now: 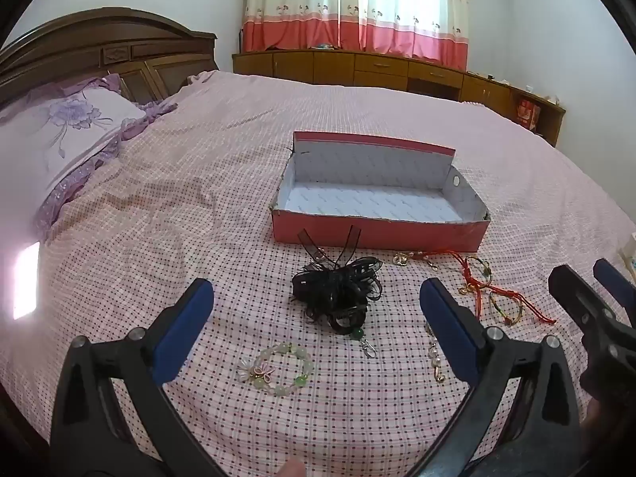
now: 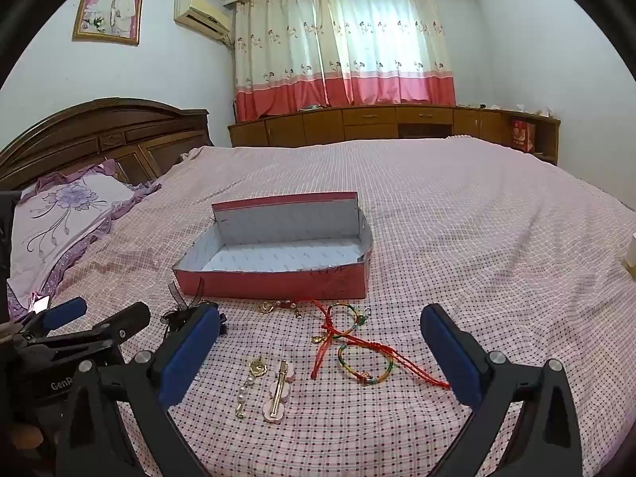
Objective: Organize jewelry
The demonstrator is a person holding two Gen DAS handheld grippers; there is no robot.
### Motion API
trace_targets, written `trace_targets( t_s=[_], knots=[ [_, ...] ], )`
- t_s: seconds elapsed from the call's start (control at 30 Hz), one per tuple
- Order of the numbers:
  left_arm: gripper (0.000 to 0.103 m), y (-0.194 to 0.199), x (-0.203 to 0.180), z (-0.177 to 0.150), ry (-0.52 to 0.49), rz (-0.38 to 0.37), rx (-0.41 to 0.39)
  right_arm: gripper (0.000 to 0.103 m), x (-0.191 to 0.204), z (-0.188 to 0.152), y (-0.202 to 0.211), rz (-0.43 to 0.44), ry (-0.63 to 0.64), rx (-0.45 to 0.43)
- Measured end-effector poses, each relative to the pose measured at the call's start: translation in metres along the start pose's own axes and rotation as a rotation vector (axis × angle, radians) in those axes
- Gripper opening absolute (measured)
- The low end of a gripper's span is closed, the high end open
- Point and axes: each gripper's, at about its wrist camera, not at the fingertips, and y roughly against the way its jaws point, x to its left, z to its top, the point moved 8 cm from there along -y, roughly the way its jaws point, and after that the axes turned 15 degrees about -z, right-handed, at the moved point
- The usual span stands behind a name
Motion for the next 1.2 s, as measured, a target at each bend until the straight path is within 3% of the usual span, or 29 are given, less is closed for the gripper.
trace_targets(
  t_s=[1.2],
  knots=[
    [0.097,0.0074,-0.0037,0.0057,-0.021,-0.007,-0.018,0.103,-0.0005,0.0004,0.0009,0.001,0.001,-0.003]
  ],
)
